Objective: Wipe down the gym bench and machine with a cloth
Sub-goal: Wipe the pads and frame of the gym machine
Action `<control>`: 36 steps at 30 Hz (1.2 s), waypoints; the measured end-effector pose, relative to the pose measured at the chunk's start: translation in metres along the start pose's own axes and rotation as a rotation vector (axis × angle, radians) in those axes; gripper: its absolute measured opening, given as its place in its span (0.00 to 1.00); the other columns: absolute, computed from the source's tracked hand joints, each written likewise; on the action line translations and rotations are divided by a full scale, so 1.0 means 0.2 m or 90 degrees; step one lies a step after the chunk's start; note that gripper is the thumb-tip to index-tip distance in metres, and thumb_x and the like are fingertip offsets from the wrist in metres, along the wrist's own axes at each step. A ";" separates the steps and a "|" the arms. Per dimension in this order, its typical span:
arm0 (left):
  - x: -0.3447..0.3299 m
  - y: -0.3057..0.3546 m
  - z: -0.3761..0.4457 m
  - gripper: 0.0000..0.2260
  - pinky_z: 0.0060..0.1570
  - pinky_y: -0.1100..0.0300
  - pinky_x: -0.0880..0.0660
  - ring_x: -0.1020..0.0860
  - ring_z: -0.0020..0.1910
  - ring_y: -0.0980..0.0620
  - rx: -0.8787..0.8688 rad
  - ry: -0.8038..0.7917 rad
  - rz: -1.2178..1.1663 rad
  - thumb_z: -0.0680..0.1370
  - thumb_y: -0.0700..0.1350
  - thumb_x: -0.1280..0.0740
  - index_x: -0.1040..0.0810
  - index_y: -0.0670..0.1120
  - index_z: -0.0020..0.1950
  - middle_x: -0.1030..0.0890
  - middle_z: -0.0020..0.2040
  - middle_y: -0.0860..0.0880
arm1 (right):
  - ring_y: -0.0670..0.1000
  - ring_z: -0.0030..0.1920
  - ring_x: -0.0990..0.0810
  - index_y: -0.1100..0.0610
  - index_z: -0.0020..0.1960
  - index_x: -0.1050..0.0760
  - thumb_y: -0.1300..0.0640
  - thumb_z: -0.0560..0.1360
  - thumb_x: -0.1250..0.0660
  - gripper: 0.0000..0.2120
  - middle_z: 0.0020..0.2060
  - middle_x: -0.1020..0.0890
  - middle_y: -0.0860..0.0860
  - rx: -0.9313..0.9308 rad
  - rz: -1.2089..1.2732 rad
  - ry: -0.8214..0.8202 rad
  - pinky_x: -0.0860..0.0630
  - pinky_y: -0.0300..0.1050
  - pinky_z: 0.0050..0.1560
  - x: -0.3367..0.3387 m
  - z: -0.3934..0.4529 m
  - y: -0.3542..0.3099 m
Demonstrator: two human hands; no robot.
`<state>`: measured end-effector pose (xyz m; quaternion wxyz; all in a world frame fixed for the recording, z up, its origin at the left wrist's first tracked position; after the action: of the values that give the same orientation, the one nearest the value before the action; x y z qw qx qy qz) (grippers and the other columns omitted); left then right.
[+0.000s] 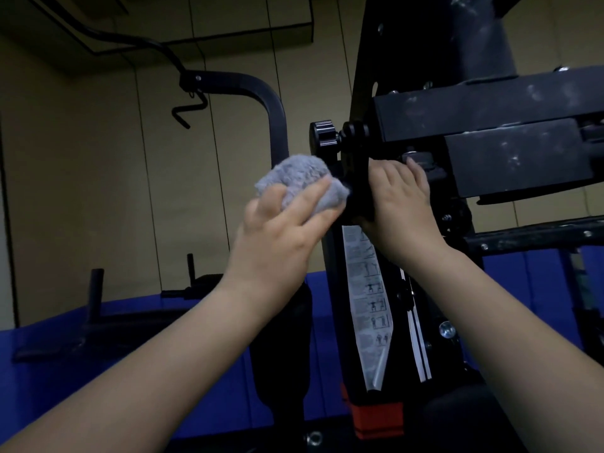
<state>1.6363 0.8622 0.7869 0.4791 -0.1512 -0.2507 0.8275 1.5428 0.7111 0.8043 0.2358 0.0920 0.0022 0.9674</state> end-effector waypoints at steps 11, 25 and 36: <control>0.01 0.00 -0.23 0.19 0.45 0.47 0.27 0.25 0.49 0.42 -0.109 -0.048 -0.027 0.75 0.37 0.33 0.22 0.50 0.64 0.25 0.67 0.50 | 0.54 0.71 0.37 0.58 0.71 0.38 0.54 0.67 0.28 0.36 0.64 0.28 0.53 0.014 0.006 -0.032 0.57 0.50 0.75 0.00 -0.01 0.02; 0.13 -0.31 0.09 0.17 0.54 0.73 0.36 0.31 0.57 0.58 0.204 -0.043 -0.277 0.80 0.50 0.41 0.27 0.50 0.67 0.26 0.59 0.57 | 0.51 0.71 0.39 0.55 0.70 0.36 0.30 0.71 0.57 0.39 0.66 0.29 0.51 -0.053 0.074 -0.017 0.60 0.47 0.74 0.02 0.01 -0.04; 0.00 -0.30 0.16 0.10 0.55 0.71 0.29 0.26 0.57 0.67 0.278 -0.145 -0.564 0.80 0.45 0.37 0.21 0.57 0.56 0.23 0.55 0.63 | 0.53 0.70 0.38 0.57 0.70 0.36 0.33 0.74 0.57 0.37 0.65 0.29 0.52 -0.068 0.026 -0.009 0.60 0.47 0.74 0.01 0.00 -0.05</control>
<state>1.6640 0.8777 0.8475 0.7741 0.1641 -0.1627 0.5894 1.5465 0.7202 0.8050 0.2204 0.0864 -0.0527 0.9701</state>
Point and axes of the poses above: each hand's wrist, its own z-axis towards the middle knuckle, its own x-axis out of the back of the hand, y = z × x, the point moved 3 cm from there along z, towards the middle knuckle
